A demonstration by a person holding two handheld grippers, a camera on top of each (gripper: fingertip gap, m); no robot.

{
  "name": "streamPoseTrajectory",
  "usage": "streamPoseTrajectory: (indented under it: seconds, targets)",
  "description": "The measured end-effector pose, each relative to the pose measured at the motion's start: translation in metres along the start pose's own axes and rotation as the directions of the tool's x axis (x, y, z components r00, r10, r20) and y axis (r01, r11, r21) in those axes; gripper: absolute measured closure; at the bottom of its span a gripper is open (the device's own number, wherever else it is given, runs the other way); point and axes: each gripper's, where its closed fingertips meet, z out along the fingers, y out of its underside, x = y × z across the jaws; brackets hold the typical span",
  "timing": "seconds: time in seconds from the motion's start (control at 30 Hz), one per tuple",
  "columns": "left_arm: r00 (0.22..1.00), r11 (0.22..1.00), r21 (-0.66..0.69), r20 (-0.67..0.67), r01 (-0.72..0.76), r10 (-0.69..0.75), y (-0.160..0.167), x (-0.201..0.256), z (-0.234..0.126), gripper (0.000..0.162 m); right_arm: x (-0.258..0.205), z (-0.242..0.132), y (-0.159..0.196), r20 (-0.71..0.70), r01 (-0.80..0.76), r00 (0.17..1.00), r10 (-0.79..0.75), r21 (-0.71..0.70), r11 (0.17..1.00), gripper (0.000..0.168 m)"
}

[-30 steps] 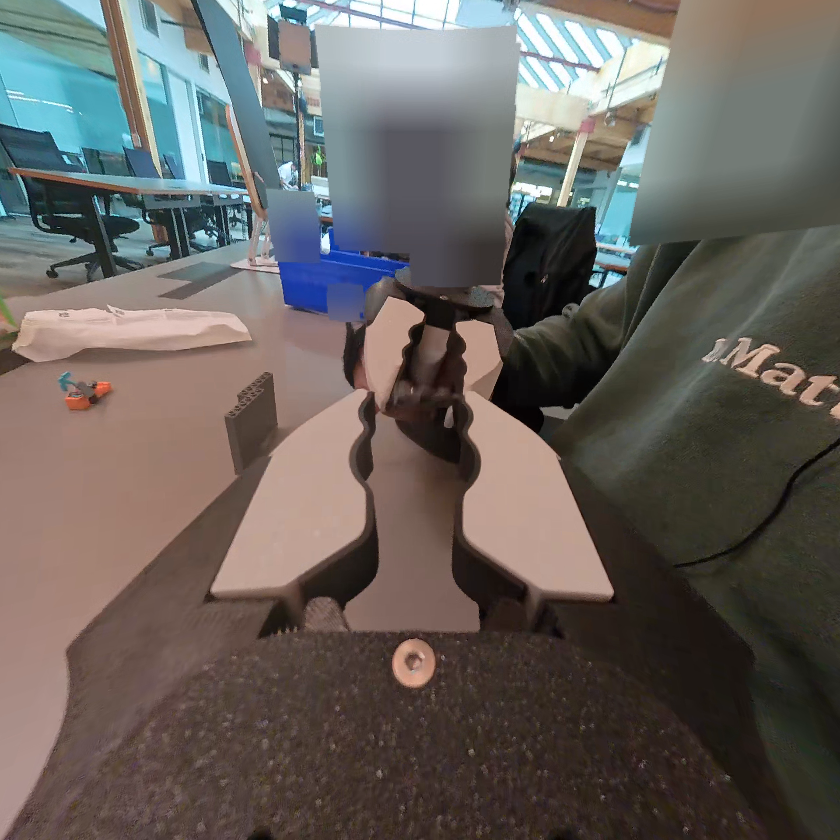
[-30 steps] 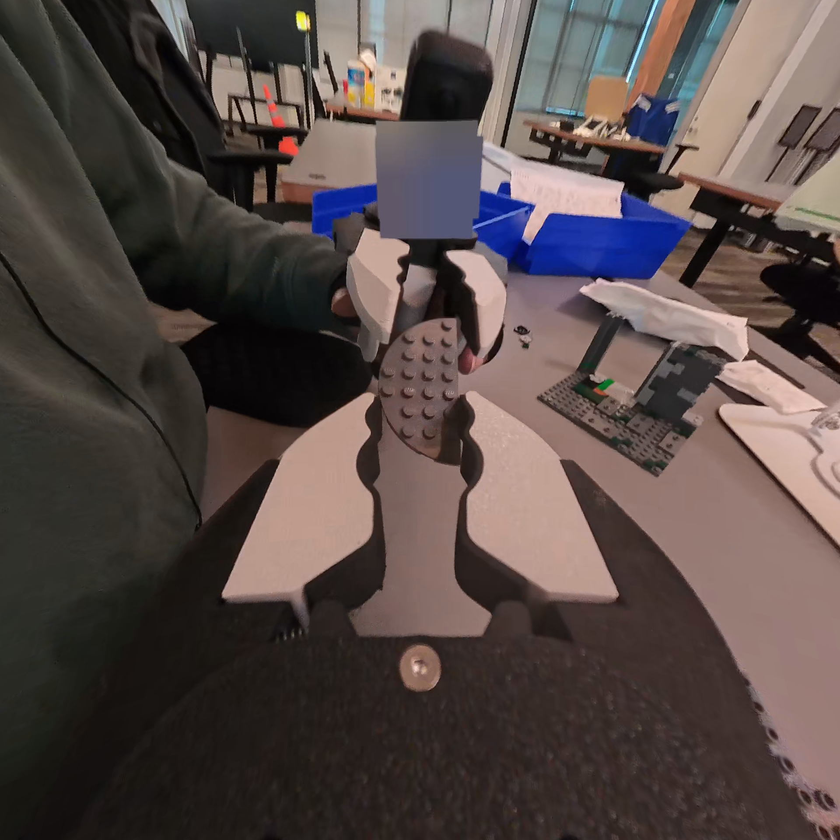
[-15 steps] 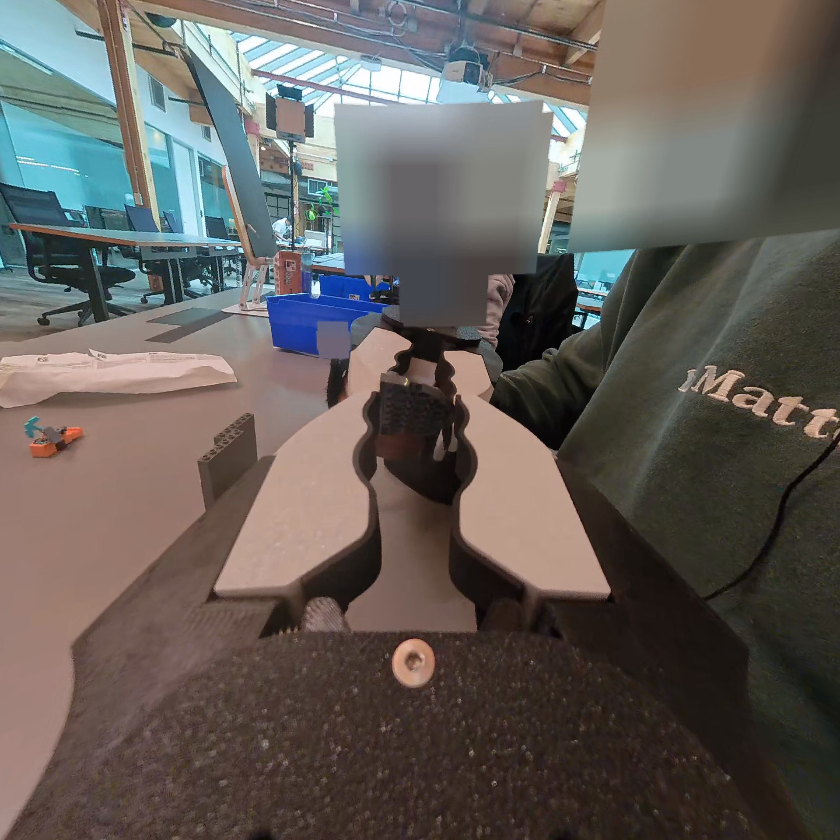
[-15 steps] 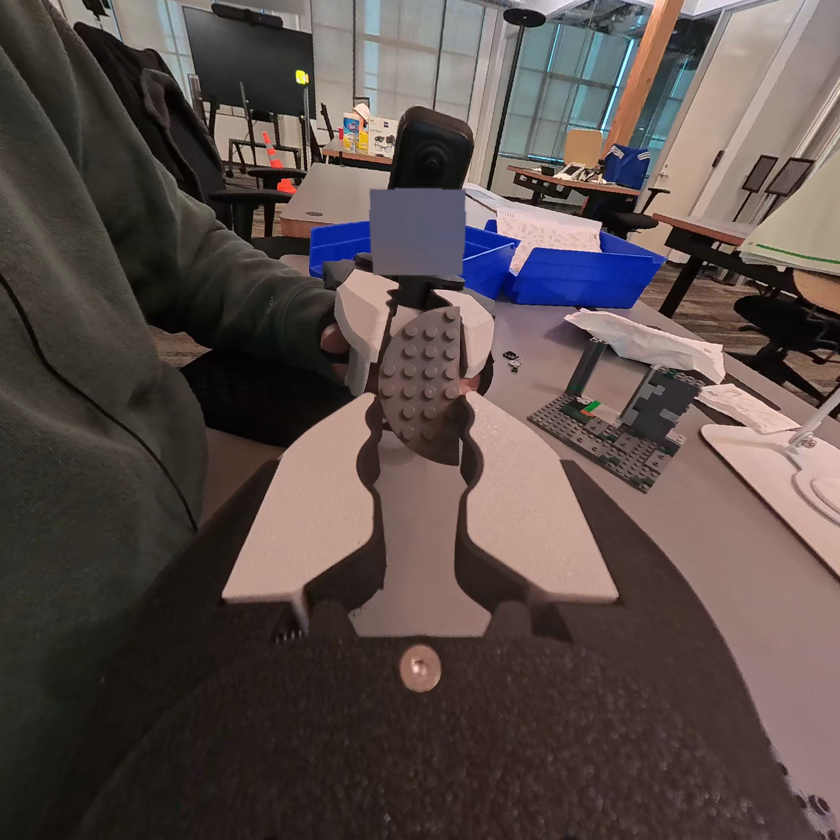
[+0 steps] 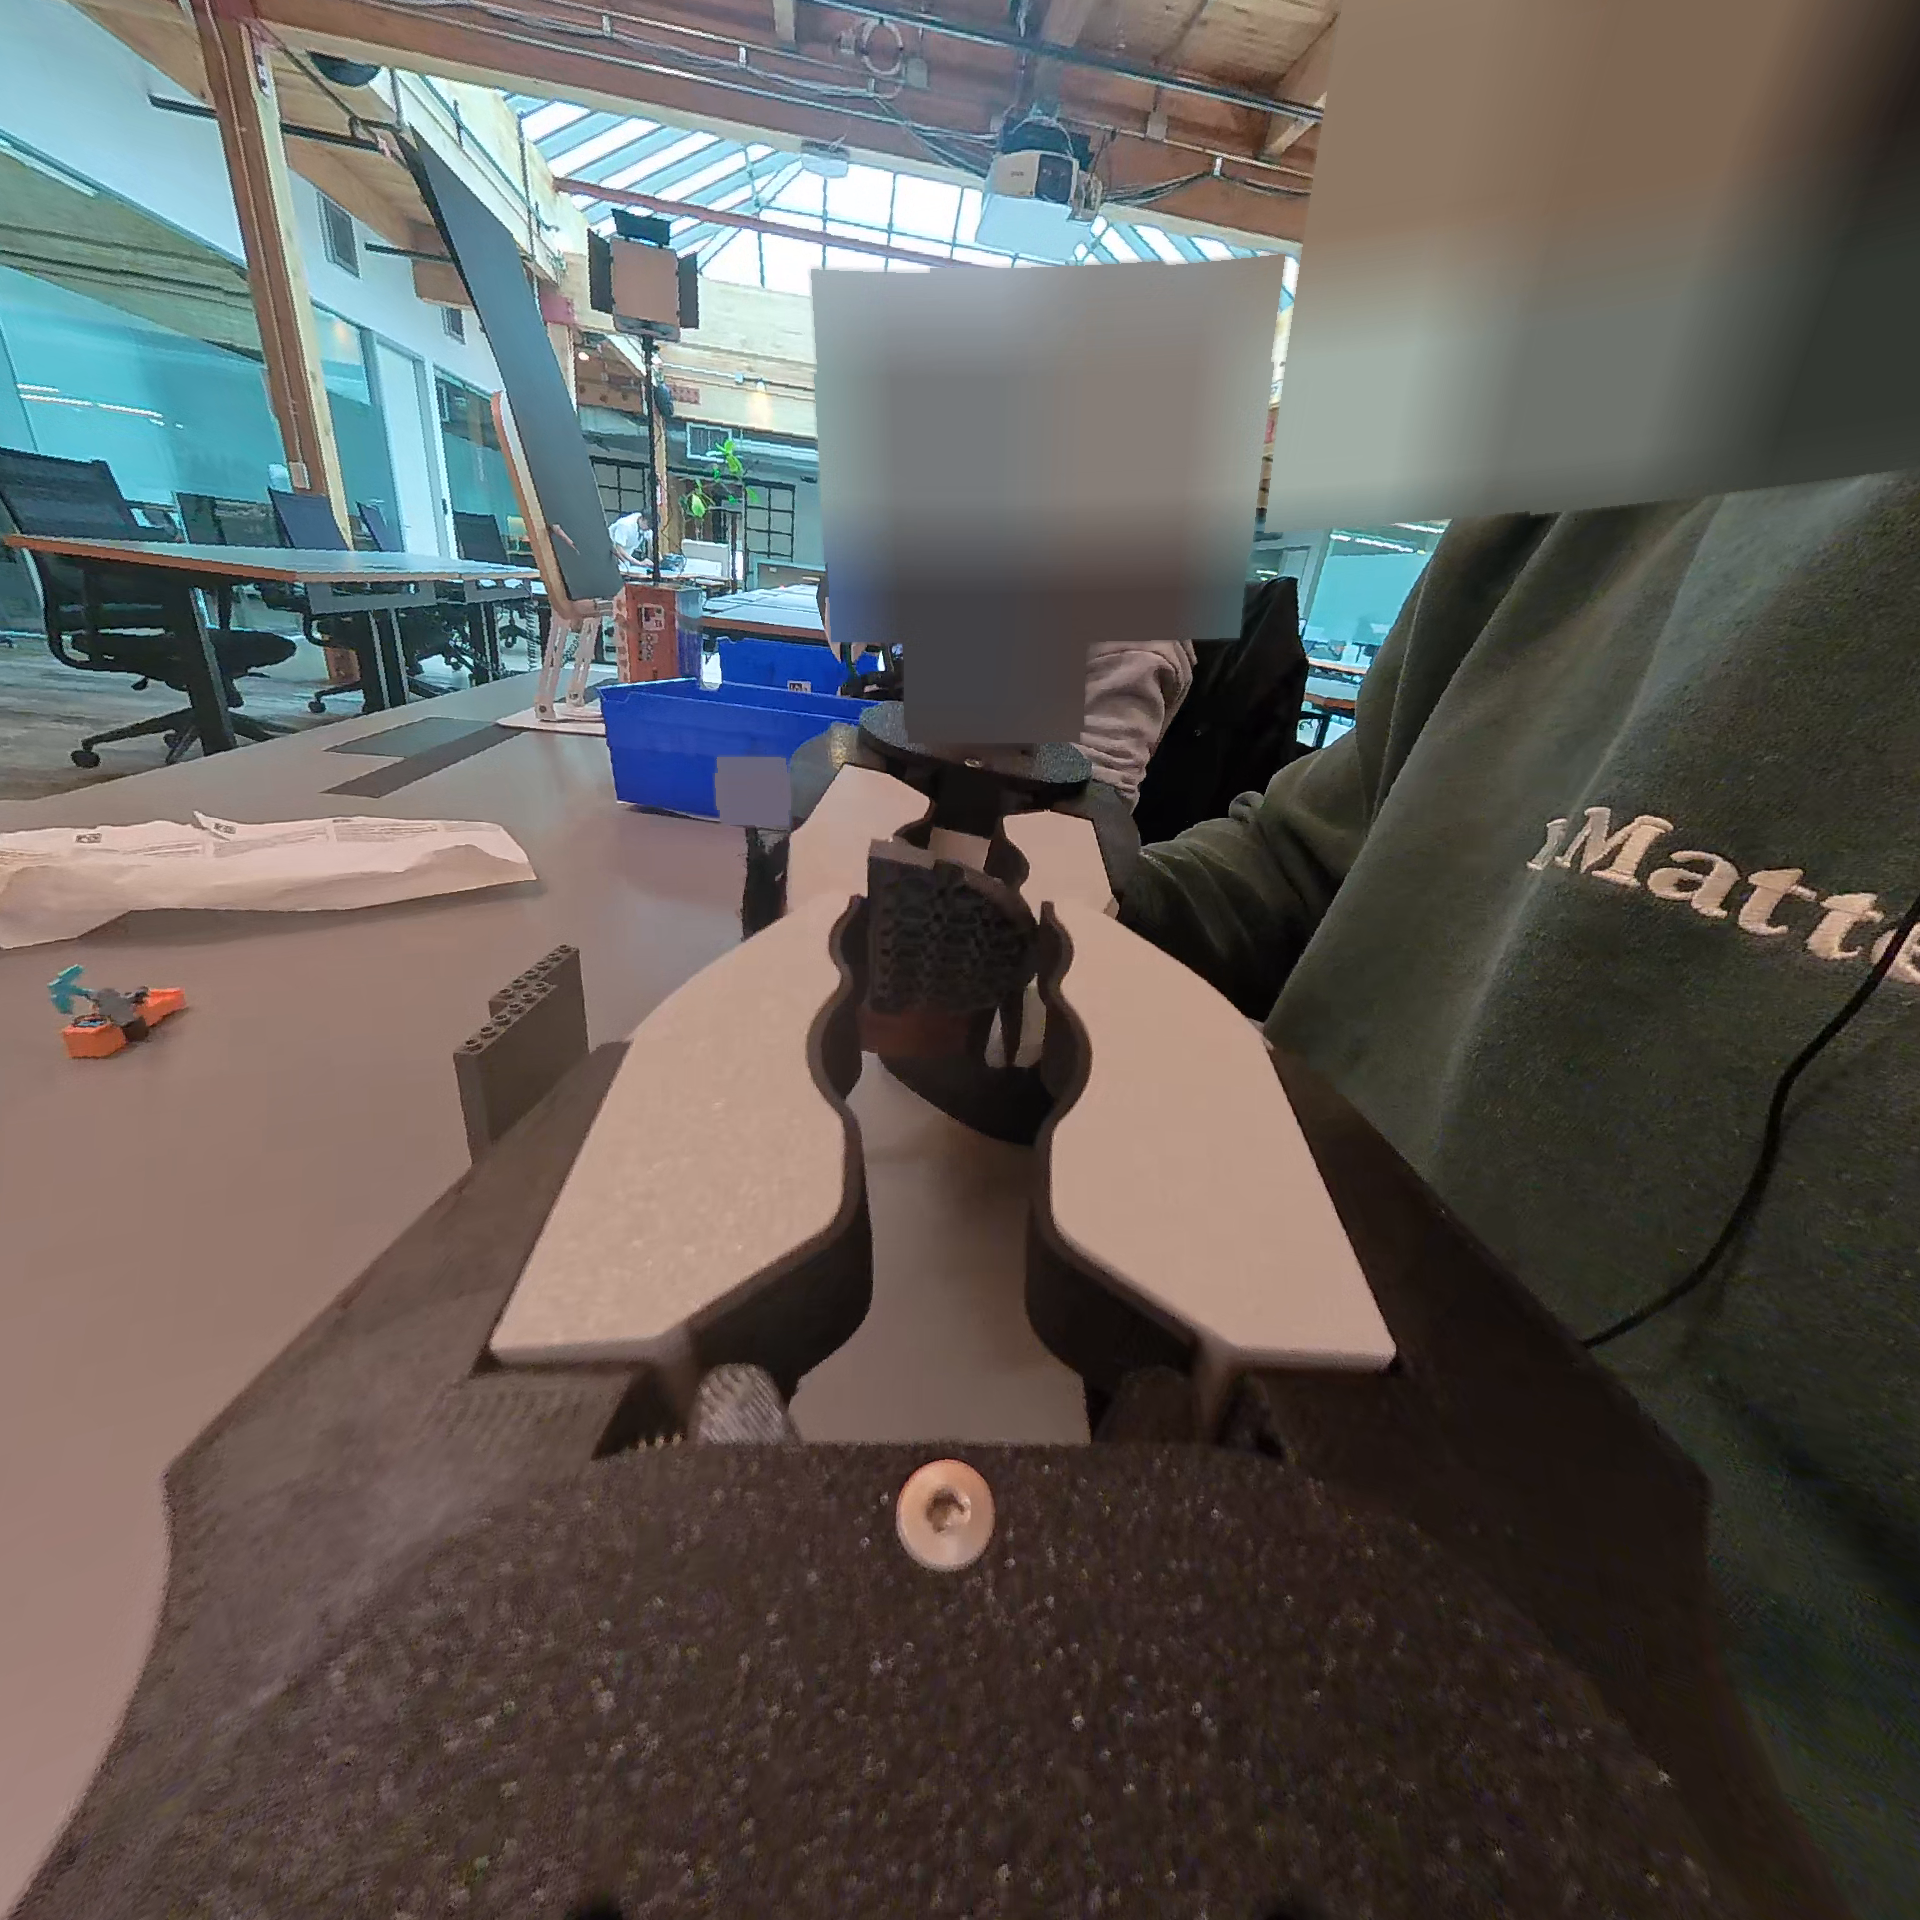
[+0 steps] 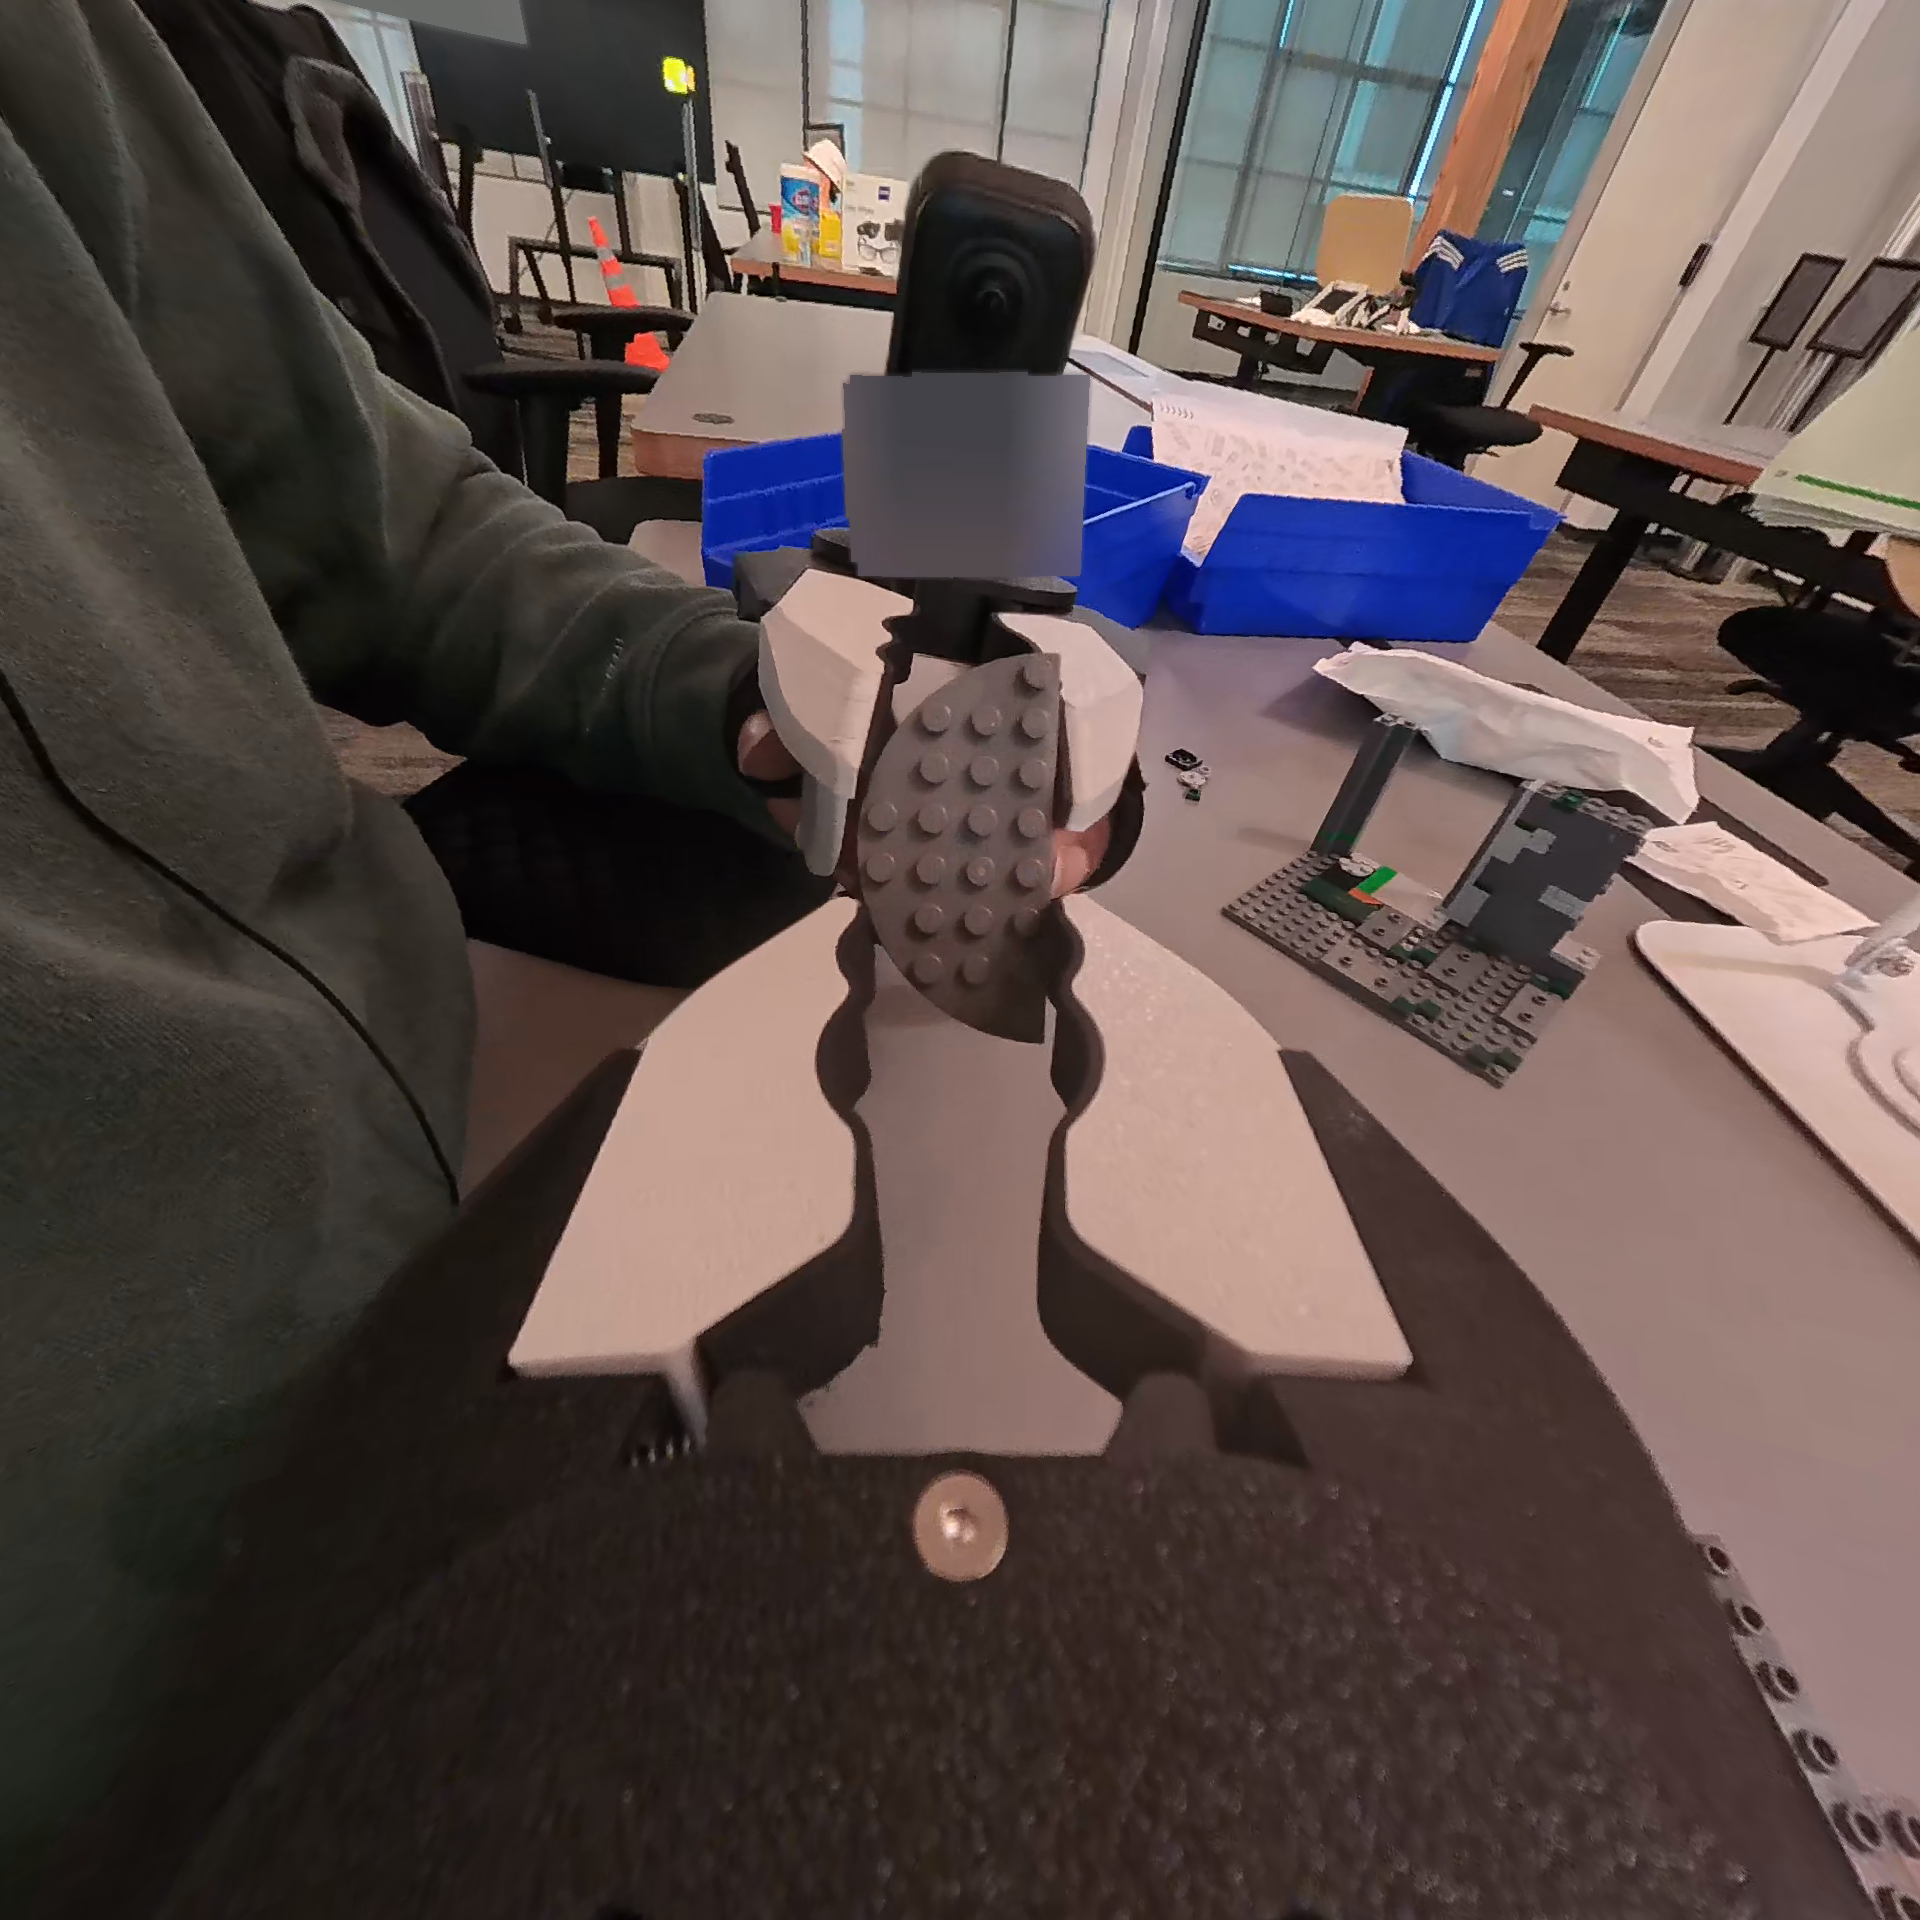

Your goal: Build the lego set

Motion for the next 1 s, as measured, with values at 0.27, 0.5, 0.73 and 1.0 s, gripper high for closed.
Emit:
streamPoseTrajectory:
  seconds: [0.27,0.5,0.73,1.0]
  targets:
    - [1.000,1.000,0.024,0.004,-0.006,0.006,-0.002,-0.001,0.000,0.131,0.000,0.001,0.001,0.001,0.001,1.000,-0.001,0.017,1.000,0.138]
    - [1.000,1.000,0.023,0.000,0.015,-0.015,-0.001,-0.002,0.000,0.133,0.000,0.001,0.002,0.003,-0.016,1.000,0.016,0.009,1.000,0.137]
    - [0.998,0.999,0.019,0.046,0.032,-0.033,-0.001,-0.017,-0.013,0.133,0.058,-0.058,0.017,-0.105,-0.006,0.994,-0.026,-0.291,0.957,0.127]
    - [0.996,0.997,0.004,0.047,0.077,-0.077,0.010,-0.020,-0.011,0.133,0.129,-0.109,0.091,0.020,0.048,0.998,-0.054,-0.815,0.578,0.126]
